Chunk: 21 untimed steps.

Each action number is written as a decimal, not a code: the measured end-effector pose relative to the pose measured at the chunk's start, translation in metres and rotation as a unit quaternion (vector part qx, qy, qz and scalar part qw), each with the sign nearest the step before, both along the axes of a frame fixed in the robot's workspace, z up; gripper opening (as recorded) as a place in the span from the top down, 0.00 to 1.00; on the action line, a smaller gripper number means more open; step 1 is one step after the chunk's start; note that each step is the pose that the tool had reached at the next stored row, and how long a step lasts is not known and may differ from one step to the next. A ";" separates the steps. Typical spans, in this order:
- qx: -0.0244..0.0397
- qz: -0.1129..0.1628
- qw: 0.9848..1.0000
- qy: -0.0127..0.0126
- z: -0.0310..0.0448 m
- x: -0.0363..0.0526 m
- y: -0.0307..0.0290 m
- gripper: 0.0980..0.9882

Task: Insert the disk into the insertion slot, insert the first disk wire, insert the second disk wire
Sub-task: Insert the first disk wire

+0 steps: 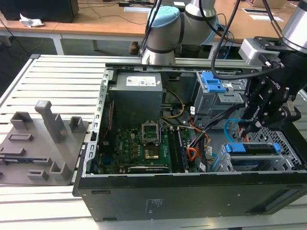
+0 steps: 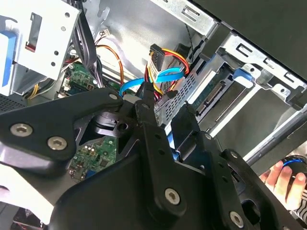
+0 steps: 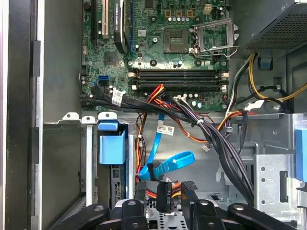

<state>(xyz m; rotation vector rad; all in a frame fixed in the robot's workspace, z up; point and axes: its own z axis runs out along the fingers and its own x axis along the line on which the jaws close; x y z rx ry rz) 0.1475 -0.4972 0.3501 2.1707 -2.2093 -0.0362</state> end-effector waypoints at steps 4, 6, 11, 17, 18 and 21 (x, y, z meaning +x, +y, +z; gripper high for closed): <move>0.000 0.000 1.000 0.000 -0.0001 0.0000 0.0000 0.92; 0.000 0.000 1.000 0.000 -0.0002 0.0000 0.0000 0.92; 0.000 0.000 1.000 0.000 -0.0005 0.0027 0.0003 0.92; 0.000 0.000 1.000 0.000 -0.0003 0.0122 0.0010 0.92; 0.000 0.000 1.000 0.000 -0.0003 0.0122 0.0005 0.92; 0.000 0.000 1.000 0.000 -0.0003 0.0123 -0.0039 0.92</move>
